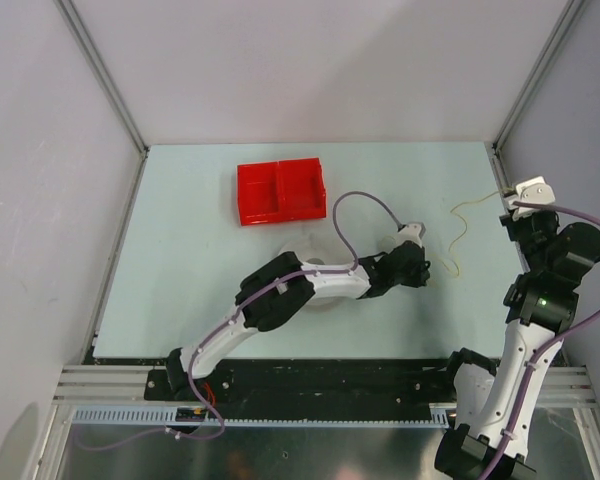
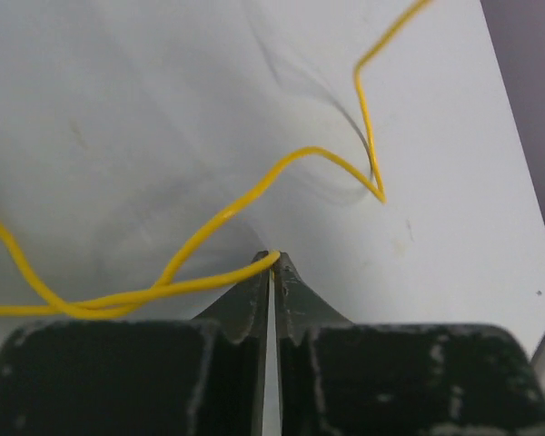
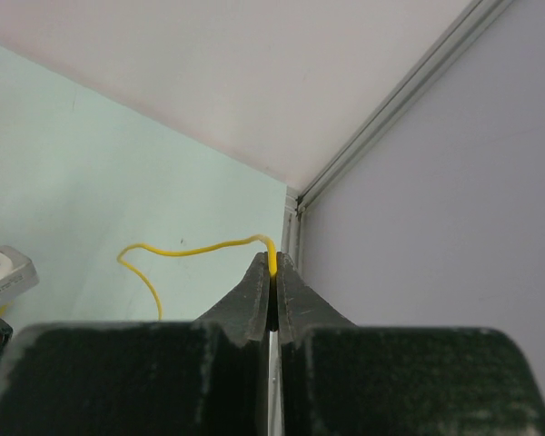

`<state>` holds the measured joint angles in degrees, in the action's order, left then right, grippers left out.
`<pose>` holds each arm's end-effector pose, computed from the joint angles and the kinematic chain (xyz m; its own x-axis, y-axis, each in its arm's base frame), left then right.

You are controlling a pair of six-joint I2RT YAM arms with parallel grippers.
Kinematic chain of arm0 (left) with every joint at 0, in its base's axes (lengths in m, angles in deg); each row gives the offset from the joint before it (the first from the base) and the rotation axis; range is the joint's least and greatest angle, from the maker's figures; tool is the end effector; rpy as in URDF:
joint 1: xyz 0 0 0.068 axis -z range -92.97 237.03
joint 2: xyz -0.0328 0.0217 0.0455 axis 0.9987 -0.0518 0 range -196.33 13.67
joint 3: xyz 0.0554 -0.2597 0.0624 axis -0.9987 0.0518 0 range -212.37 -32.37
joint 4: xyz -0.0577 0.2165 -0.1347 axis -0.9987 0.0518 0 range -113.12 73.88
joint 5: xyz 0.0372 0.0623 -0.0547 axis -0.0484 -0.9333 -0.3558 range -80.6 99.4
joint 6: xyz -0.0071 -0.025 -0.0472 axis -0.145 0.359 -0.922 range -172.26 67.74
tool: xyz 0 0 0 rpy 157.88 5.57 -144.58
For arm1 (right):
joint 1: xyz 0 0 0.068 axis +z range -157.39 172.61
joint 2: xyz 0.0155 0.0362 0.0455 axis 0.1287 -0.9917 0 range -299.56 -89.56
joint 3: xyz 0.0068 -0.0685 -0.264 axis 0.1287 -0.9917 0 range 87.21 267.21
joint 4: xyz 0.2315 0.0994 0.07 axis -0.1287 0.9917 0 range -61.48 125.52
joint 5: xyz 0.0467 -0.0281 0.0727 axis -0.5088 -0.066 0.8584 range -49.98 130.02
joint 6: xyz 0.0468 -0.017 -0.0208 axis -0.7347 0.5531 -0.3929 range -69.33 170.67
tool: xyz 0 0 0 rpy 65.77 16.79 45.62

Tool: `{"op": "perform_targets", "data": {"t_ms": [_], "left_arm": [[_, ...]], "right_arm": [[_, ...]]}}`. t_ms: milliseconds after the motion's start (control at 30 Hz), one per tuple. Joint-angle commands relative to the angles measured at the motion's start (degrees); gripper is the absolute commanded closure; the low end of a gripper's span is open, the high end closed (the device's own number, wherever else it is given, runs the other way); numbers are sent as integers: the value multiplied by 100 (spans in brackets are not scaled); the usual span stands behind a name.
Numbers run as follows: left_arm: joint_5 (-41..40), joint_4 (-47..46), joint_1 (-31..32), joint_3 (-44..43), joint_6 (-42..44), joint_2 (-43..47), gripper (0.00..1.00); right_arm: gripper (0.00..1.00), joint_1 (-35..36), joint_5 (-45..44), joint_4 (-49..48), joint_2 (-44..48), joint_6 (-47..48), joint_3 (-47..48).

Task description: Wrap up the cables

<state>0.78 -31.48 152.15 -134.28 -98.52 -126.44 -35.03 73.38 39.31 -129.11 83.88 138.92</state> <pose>0.2349 -0.4938 0.1241 -0.7532 -0.0738 -0.6536 0.4310 0.6952 -0.5752 0.1394 -0.0508 0.3943 0.0722 -0.5542 -0.8292 -0.0718 0.8264 -0.5585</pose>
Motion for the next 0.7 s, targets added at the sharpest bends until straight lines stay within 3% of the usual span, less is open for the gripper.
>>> {"op": "perform_targets", "data": {"t_ms": [0,300,500,667], "left_arm": [[-384,133,-150,73,457,283,97],[-115,-52,-166,1322,1040,1474,100],[971,22,-165,2044,2696,2897,100],[1867,795,-227,2815,4331,4669,100]], "right_arm": [[100,-22,-118,-491,74,-408,342],[100,-22,-136,-797,92,-621,390],[100,-22,-848,-1840,-322,-766,579],[100,-29,-1544,-2787,-815,-929,1065]]}}
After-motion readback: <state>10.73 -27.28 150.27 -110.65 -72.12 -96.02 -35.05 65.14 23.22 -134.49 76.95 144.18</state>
